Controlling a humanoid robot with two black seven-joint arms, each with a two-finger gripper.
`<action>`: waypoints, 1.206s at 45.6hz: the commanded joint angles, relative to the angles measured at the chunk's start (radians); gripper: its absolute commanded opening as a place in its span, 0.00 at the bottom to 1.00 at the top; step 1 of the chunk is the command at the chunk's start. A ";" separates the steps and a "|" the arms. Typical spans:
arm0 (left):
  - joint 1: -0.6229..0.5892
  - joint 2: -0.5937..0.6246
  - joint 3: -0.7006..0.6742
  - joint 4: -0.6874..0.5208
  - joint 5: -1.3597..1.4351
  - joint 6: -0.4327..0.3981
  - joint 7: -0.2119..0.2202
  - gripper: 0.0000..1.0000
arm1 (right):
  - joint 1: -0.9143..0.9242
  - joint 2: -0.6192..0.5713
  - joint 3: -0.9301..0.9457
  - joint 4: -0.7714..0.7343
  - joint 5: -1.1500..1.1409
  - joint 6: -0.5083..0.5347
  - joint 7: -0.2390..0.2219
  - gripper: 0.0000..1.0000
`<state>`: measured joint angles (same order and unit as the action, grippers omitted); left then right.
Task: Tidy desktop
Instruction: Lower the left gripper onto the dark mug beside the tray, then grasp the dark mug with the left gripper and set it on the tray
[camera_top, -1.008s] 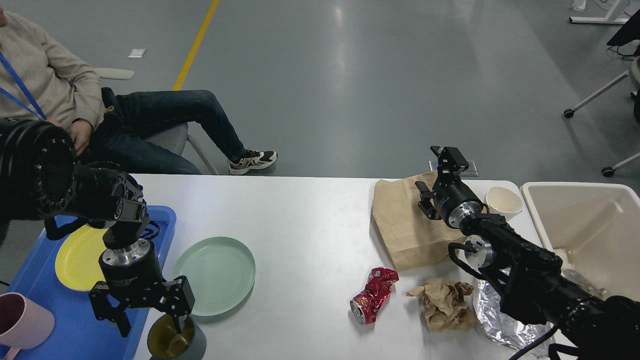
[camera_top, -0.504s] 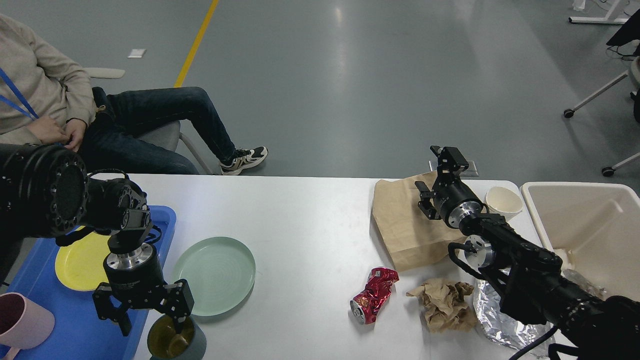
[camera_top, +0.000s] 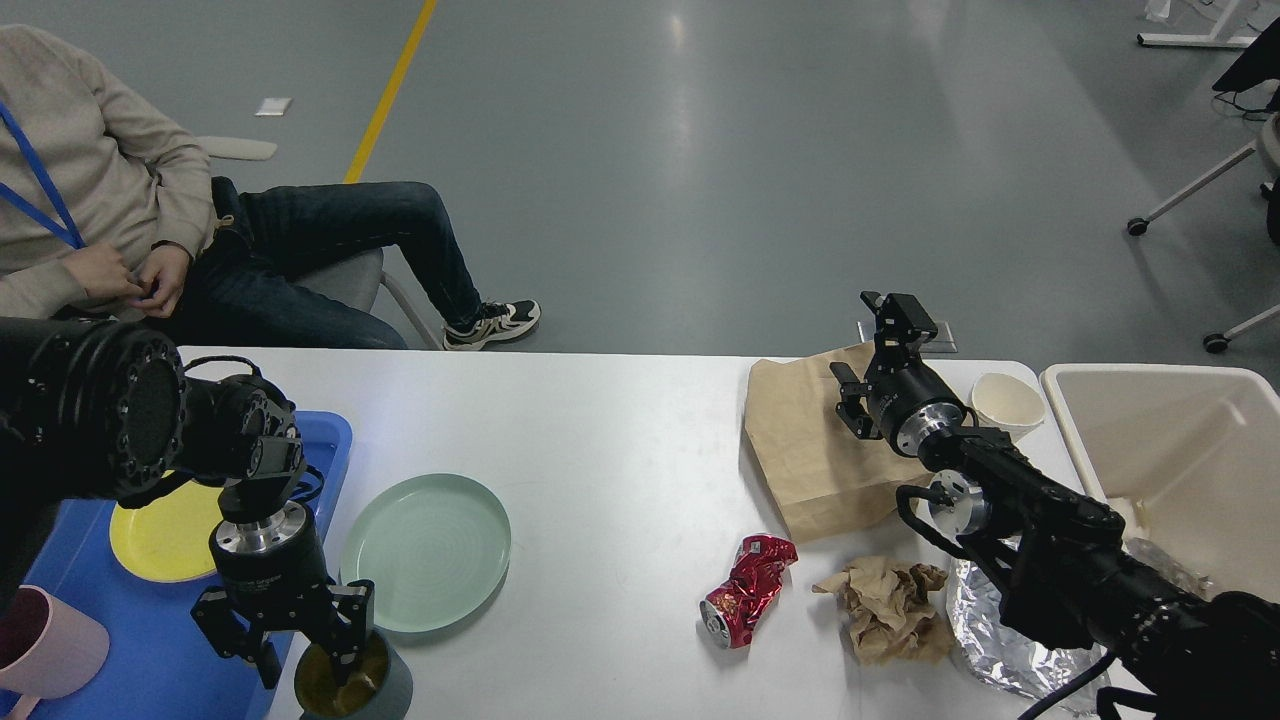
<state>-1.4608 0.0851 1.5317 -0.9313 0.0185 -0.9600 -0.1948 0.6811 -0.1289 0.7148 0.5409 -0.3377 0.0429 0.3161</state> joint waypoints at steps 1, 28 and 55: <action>0.005 -0.013 -0.001 0.003 0.003 0.000 0.000 0.41 | 0.000 0.000 0.000 0.001 0.000 0.000 0.000 1.00; 0.002 -0.044 -0.080 -0.006 0.001 0.000 -0.006 0.00 | 0.000 0.000 0.000 0.001 0.000 0.000 0.000 1.00; -0.271 0.041 -0.117 -0.080 0.003 0.000 -0.006 0.00 | 0.000 0.000 0.000 -0.001 0.000 0.000 0.000 1.00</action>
<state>-1.7248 0.0723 1.3800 -0.9910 0.0197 -0.9599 -0.2013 0.6811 -0.1288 0.7148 0.5409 -0.3373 0.0429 0.3161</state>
